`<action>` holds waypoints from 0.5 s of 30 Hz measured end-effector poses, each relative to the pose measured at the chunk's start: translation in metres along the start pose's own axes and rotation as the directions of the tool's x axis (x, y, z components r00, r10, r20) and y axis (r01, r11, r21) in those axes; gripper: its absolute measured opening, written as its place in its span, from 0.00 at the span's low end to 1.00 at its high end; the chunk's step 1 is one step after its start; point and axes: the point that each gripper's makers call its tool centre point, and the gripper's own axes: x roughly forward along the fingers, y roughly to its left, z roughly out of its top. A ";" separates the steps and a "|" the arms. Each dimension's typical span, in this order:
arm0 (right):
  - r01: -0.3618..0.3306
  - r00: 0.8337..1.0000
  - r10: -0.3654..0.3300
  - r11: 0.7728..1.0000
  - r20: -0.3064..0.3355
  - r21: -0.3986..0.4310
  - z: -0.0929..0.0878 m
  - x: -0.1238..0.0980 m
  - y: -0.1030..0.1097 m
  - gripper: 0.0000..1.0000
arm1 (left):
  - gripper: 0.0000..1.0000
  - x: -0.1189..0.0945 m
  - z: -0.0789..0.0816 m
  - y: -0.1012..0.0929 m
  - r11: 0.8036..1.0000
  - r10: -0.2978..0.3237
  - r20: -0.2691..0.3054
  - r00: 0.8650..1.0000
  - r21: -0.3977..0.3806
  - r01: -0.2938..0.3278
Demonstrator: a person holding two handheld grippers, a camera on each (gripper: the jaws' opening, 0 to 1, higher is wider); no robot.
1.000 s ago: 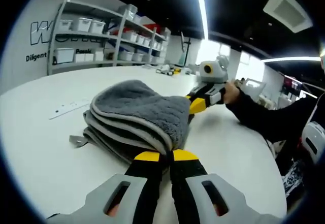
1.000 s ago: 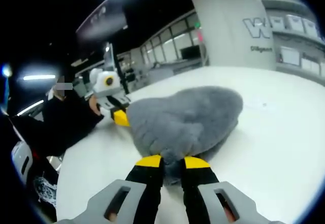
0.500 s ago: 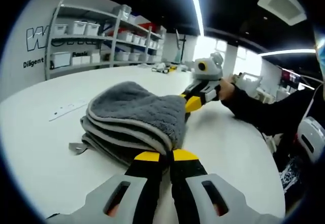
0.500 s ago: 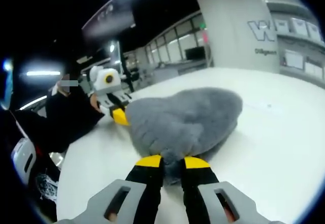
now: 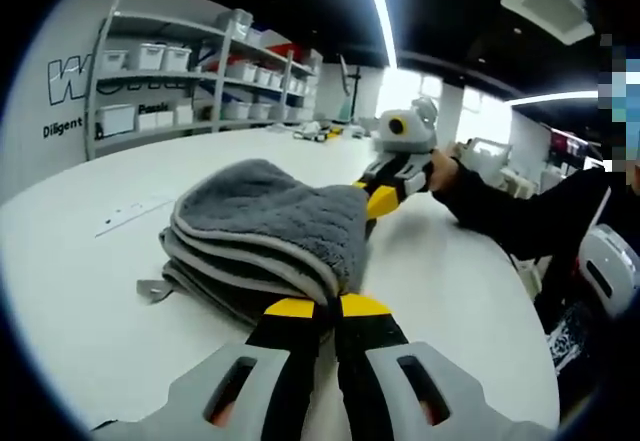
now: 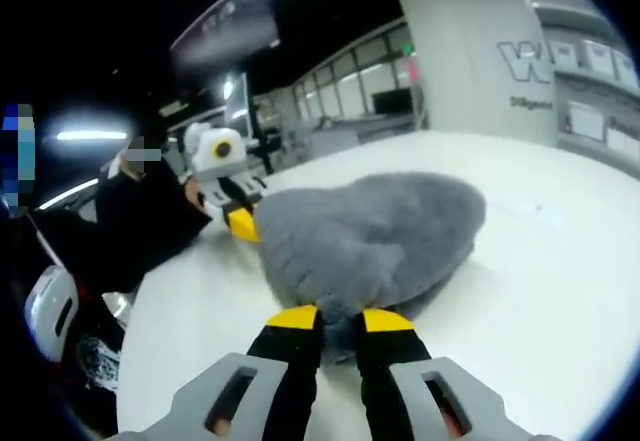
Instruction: Open the folded towel by lifting each exposed corner and separating the folded layers until the towel lies flat within the target outline without major curled edges
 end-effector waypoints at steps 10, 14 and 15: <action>-0.026 1.000 0.026 1.000 -0.015 0.010 -0.004 0.000 0.005 0.10 | 0.04 -0.002 -0.006 -0.008 1.000 -0.022 0.007 1.000 0.022 0.021; -0.032 0.999 0.032 0.999 -0.014 0.005 -0.005 -0.001 0.007 0.10 | 0.04 -0.003 -0.007 -0.008 1.000 -0.029 0.014 0.999 0.012 0.029; -0.034 0.999 0.034 0.999 -0.015 0.003 -0.005 -0.001 0.008 0.10 | 0.04 -0.003 -0.007 -0.009 1.000 -0.030 0.013 0.999 0.006 0.030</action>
